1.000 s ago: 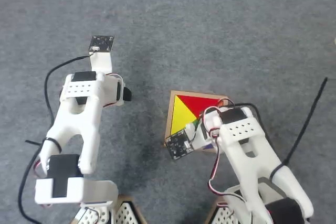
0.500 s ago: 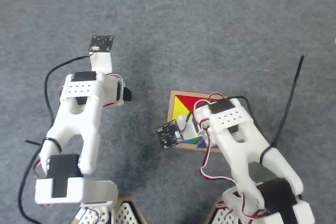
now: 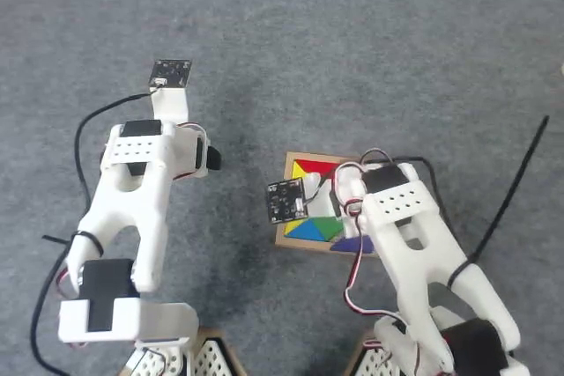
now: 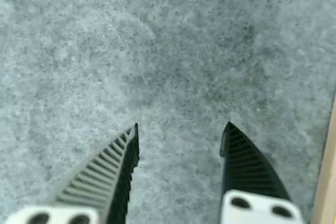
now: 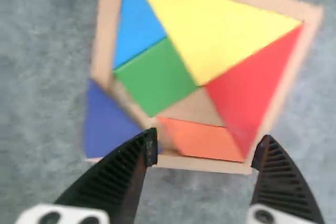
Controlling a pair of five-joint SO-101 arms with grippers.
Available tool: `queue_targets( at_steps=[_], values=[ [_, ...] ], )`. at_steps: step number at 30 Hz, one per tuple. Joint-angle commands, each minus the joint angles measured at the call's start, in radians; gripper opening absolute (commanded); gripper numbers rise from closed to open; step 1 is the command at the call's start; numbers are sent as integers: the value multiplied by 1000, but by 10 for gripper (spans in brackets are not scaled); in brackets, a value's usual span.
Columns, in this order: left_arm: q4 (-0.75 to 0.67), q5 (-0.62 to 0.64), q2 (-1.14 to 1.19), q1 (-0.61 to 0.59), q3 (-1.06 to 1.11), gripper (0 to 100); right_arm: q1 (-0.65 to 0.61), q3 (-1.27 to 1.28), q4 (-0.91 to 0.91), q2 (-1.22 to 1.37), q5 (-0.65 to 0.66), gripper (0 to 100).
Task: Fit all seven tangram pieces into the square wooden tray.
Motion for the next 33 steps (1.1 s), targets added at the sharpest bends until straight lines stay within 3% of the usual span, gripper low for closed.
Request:
queue_targets(
  at_steps=[1,15,21,33],
  values=[
    [6,-11,-15,-2,-45,240,13,-18,56,-41,17,303],
    [5,-11,-15,-2,-45,240,5,23,114,-61,12,303],
    [5,-11,-15,-2,-45,240,8,43,197,-243,18,303],
    [5,-11,-15,-2,-45,240,7,241,74,-283,54,303]
  ],
)
